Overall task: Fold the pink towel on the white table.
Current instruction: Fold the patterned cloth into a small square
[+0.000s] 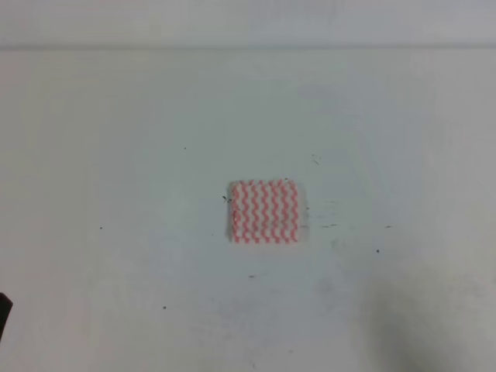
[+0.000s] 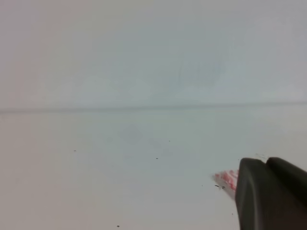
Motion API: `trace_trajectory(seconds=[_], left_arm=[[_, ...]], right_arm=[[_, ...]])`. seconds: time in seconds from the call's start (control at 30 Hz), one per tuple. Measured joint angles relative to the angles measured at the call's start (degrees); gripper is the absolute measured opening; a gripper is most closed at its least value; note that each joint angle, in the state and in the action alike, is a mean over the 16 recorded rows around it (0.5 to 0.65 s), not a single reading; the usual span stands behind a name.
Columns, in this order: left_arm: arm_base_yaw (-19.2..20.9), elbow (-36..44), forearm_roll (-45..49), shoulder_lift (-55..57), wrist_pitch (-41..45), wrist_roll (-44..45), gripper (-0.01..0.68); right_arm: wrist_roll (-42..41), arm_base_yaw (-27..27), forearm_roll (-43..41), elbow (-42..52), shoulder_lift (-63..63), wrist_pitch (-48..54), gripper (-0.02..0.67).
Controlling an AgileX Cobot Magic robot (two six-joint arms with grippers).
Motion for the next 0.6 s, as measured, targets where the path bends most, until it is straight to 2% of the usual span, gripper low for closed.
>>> trace_trajectory(seconds=[0.3,0.6], left_arm=[[0.0,0.2,0.1,0.2,-0.1,0.0,-0.004],[0.0,0.4,0.1,0.3,-0.1,0.0,-0.004]], right_arm=[[0.0,-5.6,-1.5,2.3,-5.9,1.2,-0.018],[0.2,-6.5,-2.6,3.1,-7.7,1.9,-0.018]])
